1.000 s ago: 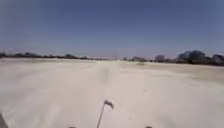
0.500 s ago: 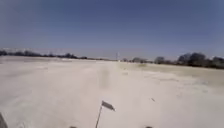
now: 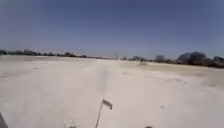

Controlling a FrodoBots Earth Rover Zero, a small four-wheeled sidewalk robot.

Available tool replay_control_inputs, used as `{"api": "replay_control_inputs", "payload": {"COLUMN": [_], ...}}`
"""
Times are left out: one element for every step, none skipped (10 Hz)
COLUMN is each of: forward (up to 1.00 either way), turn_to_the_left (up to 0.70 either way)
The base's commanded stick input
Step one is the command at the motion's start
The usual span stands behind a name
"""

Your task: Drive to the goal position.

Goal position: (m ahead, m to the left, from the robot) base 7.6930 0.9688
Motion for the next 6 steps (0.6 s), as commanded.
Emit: {"api": "replay_control_inputs", "payload": {"forward": [0.70,0.70,0.70,0.70,0.70,0.70], "turn_to_the_left": [0.00,0.00,0.00,0.00,0.00,0.00]}}
